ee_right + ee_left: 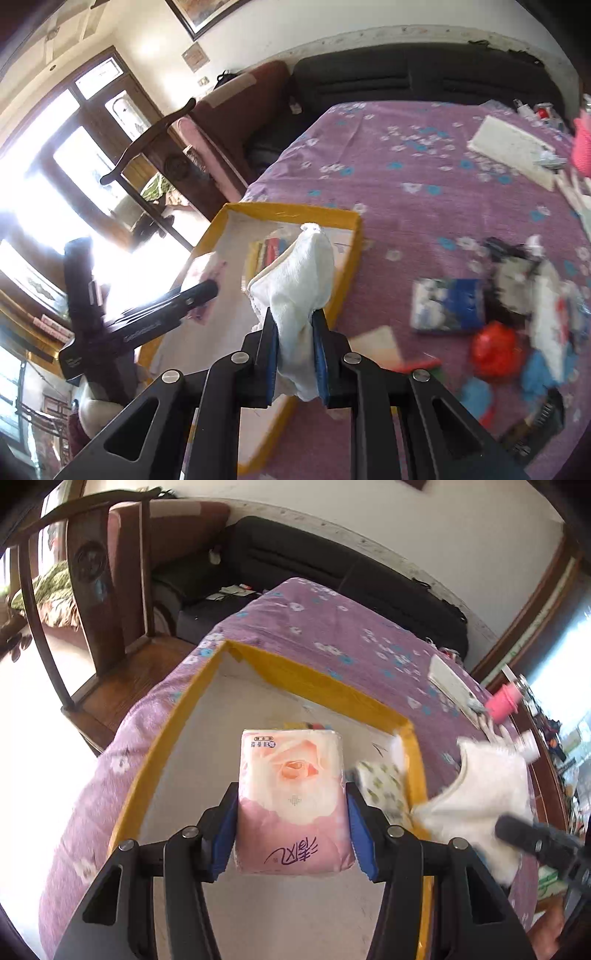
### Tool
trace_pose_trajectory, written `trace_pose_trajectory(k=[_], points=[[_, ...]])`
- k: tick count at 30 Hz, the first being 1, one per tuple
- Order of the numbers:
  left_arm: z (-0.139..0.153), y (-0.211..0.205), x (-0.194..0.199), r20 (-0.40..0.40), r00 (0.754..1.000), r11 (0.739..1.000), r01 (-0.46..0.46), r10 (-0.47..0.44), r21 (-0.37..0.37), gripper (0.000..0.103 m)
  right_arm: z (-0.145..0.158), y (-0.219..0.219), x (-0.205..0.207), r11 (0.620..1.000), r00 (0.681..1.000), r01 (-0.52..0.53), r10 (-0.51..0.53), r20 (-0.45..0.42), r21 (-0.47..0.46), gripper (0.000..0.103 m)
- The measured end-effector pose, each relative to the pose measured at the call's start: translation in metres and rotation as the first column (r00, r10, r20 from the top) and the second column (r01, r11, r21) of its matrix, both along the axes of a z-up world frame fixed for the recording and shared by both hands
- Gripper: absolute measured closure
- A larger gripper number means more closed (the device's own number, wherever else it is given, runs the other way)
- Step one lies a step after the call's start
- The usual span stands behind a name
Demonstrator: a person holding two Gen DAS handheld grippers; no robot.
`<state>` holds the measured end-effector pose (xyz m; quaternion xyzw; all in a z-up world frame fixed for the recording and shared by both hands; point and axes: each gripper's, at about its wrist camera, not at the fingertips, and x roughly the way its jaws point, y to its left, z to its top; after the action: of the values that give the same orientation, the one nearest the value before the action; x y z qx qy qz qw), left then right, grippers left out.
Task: Organize soft objects
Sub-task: 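Carry the pink pack and white cloth into the tray and release both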
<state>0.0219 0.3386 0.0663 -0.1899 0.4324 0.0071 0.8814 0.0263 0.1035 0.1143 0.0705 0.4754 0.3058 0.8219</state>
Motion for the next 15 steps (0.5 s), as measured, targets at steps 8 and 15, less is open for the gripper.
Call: trace_pose_trajectory(k=[8,15], points=[[-0.004,0.03,0.043,0.001,1.0,1.0,-0.02,0.02,0.005,0.027,-0.04,0.06,0.008,0.995,0.991,-0.101,0.099,-0.088,-0.023,0.081],[0.004,0.036,0.021,0.042,0.999,0.997,-0.012,0.015,-0.077,0.021,-0.05,0.065,0.009,0.995,0.99,-0.099,0.098,-0.105,0.001,0.041]])
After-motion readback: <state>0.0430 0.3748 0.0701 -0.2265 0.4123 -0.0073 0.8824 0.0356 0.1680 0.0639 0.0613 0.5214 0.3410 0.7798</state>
